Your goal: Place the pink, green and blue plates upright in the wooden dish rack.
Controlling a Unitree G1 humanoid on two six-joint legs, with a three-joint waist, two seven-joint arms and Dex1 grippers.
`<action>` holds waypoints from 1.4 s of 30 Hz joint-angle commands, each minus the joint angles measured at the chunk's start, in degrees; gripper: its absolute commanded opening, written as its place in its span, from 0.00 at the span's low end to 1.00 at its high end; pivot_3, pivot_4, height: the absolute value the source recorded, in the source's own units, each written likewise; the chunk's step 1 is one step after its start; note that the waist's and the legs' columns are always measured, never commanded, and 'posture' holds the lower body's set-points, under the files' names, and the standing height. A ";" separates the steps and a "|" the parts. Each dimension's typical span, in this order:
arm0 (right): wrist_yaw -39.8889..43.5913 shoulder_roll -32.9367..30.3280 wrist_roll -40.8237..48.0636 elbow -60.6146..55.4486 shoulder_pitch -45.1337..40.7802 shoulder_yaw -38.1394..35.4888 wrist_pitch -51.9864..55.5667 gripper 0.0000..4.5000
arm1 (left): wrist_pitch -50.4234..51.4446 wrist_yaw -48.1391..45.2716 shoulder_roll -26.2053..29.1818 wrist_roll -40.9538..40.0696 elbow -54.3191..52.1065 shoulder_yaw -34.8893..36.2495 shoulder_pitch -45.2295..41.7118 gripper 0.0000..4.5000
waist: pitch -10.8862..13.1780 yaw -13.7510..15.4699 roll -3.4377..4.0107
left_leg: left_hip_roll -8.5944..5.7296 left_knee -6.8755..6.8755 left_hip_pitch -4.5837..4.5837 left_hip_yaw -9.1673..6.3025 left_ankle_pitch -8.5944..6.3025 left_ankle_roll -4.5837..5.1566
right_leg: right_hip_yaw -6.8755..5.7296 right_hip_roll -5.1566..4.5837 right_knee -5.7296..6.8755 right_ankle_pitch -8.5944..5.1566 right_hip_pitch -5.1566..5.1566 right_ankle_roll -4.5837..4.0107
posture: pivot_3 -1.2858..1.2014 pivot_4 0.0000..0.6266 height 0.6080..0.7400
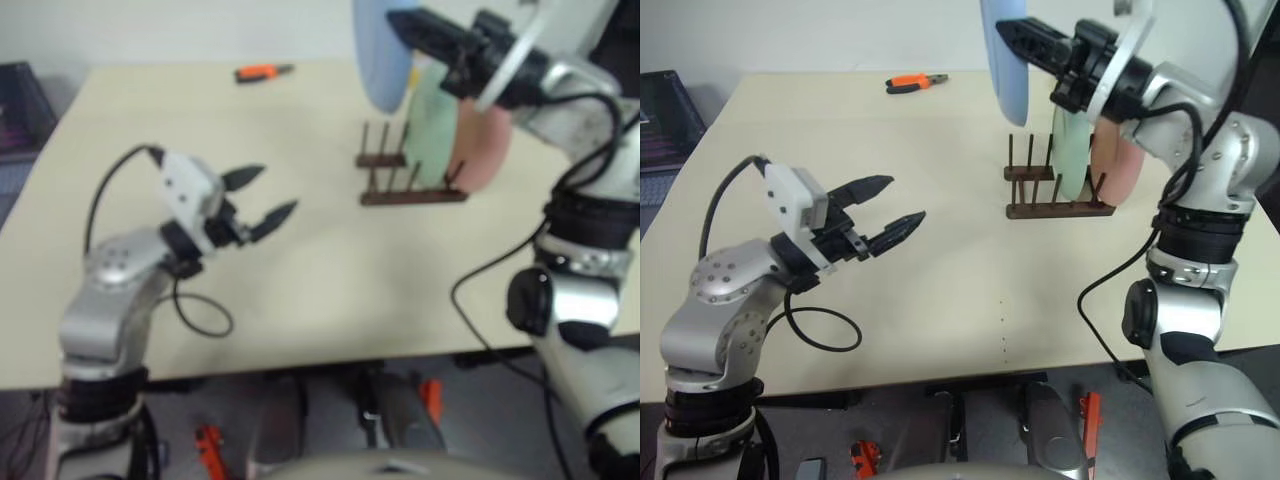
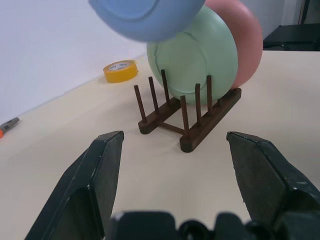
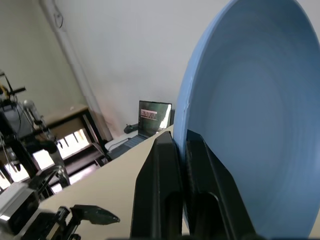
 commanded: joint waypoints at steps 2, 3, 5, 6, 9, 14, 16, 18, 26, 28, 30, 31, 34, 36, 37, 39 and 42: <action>-0.24 0.22 1.95 1.34 -0.12 -1.28 -2.15 0.00 | 0.86 1.42 1.14 -1.12 -4.48 2.06 1.47 0.81 | 0.00 -0.01 0.00 | 0.00 0.00 0.00 -0.01 0.00 0.00 | 0.00 0.01 0.00 0.00 -0.01 0.00 | 0.52 0.24 1.00; -0.20 0.26 2.07 1.75 0.08 -1.15 -2.21 0.00 | 1.05 1.58 1.30 -1.29 -4.86 2.18 1.76 0.81 | 0.00 -0.01 0.00 | 0.00 0.00 0.00 0.00 0.00 0.00 | -0.01 0.02 0.00 0.00 -0.01 0.00 | 0.52 0.24 1.00; -0.16 0.31 1.89 2.53 0.47 -0.85 -2.55 0.00 | 1.36 1.89 1.58 -1.62 -5.45 2.33 2.15 0.81 | 0.00 -0.01 0.00 | 0.00 0.00 0.00 -0.01 0.00 0.00 | -0.01 0.02 0.00 0.00 -0.01 0.00 | 0.52 0.24 1.00; 0.01 0.21 1.65 3.07 0.75 -0.73 -2.84 0.00 | 1.62 2.16 1.69 -1.78 -5.74 2.34 2.18 0.81 | 0.00 -0.01 0.00 | 0.00 0.00 0.00 0.00 0.00 0.00 | 0.00 0.03 0.00 0.00 -0.01 0.00 | 0.52 0.24 1.00; 0.20 -0.11 1.09 4.61 1.43 -0.56 -3.53 0.00 | 2.23 2.70 2.06 -2.33 -6.29 2.54 2.31 0.81 | 0.00 -0.01 0.00 | -0.01 0.00 0.00 0.00 0.00 0.00 | -0.01 0.03 -0.01 0.00 0.00 0.00 | 0.52 0.24 1.00; 0.67 -0.64 0.76 6.64 2.21 -0.22 -4.36 0.00 | 2.72 2.99 2.71 -2.82 -6.68 2.63 2.61 0.81 | 0.00 -0.02 0.00 | -0.02 -0.01 0.00 0.00 0.00 0.00 | 0.00 0.06 -0.01 -0.01 -0.02 -0.01 | 0.52 0.24 1.00; 0.83 -0.92 0.53 7.88 2.39 -0.29 -4.97 0.00 | 2.84 3.03 2.82 -2.90 -6.77 2.59 2.60 0.81 | 0.00 -0.02 0.00 | -0.02 -0.02 0.00 0.00 0.00 0.00 | -0.01 0.08 -0.03 -0.01 -0.02 -0.02 | 0.52 0.24 1.00; 1.12 -1.14 0.41 8.73 2.68 -0.16 -5.47 0.00 | 2.91 3.00 2.92 -2.95 -6.87 2.56 2.66 0.81 | 0.00 -0.02 0.00 | -0.03 -0.03 0.00 0.00 0.00 0.00 | -0.01 0.08 -0.03 -0.01 -0.01 -0.02 | 0.52 0.24 1.00; 1.43 -1.60 -0.14 10.31 3.73 1.00 -5.98 0.00 | 3.12 2.75 3.43 -3.16 -6.90 2.54 2.71 0.81 | 0.00 -0.05 0.00 | -0.03 -0.02 0.00 0.00 0.00 0.00 | 0.00 0.09 -0.03 -0.01 -0.02 -0.02 | 0.52 0.24 1.00; 0.85 -1.66 -0.63 11.10 3.49 1.12 -6.32 0.00 | 3.13 2.78 3.63 -3.31 -6.87 2.54 2.73 0.81 | 0.00 -0.05 0.00 | -0.03 -0.03 0.00 0.00 0.00 0.00 | 0.00 0.10 -0.03 -0.01 -0.02 -0.02 | 0.52 0.24 1.00; 0.81 -1.90 -1.35 11.38 3.50 1.59 -7.10 0.00 | 3.15 2.82 3.77 -3.41 -6.87 2.48 2.73 0.81 | 0.00 -0.05 0.00 | -0.03 -0.03 0.00 0.00 0.00 0.00 | 0.00 0.10 -0.03 -0.01 -0.02 -0.02 | 0.52 0.24 1.00; 0.84 -2.05 -1.74 11.44 3.55 1.89 -7.53 0.00 | 3.17 2.82 3.81 -3.42 -6.87 2.46 2.73 0.81 | 0.00 -0.05 0.00 | -0.03 -0.03 0.00 0.00 0.00 0.00 | 0.00 0.10 -0.04 -0.01 -0.02 -0.02 | 0.52 0.24 1.00; 0.93 -2.11 -2.07 12.08 3.51 2.05 -7.74 0.11 | 3.28 2.76 3.92 -3.45 -6.90 2.33 2.73 0.81 | 0.00 -0.04 0.00 | -0.03 -0.03 0.00 0.00 0.00 0.00 | -0.01 0.10 -0.04 -0.02 -0.02 -0.02 | 0.52 0.24 1.00; 0.97 -2.06 -2.05 12.09 3.55 2.02 -7.70 0.23 | 3.34 2.74 3.95 -3.47 -6.91 2.30 2.72 0.81 | 0.00 -0.04 0.00 | -0.03 -0.03 -0.01 -0.01 -0.01 0.00 | -0.01 0.10 -0.05 -0.02 -0.02 -0.02 | 0.52 0.24 1.00; 1.11 -2.15 -2.26 11.91 3.72 2.28 -7.90 0.32 | 3.37 2.73 3.95 -3.47 -6.91 2.24 2.70 0.81 | 0.00 -0.04 0.00 | -0.03 -0.03 -0.01 0.00 -0.01 0.00 | 0.00 0.10 -0.06 -0.02 -0.02 -0.02 | 0.52 0.24 1.00; 0.90 -2.22 -2.75 11.52 3.98 2.67 -8.35 0.48 | 3.38 2.71 3.93 -3.45 -6.93 2.13 2.72 0.81 | 0.00 -0.05 0.00 | -0.03 -0.04 -0.01 0.00 -0.01 0.00 | 0.00 0.10 -0.07 -0.02 -0.03 -0.02 | 0.52 0.24 1.00; 0.76 -2.35 -3.37 11.19 4.02 3.11 -9.29 0.70 | 3.33 2.63 3.92 -3.40 -6.83 1.99 2.68 0.81 | 0.00 -0.05 0.00 | -0.03 -0.05 -0.01 0.00 -0.01 0.00 | -0.01 0.10 -0.06 -0.02 -0.03 -0.03 | 0.52 0.24 1.00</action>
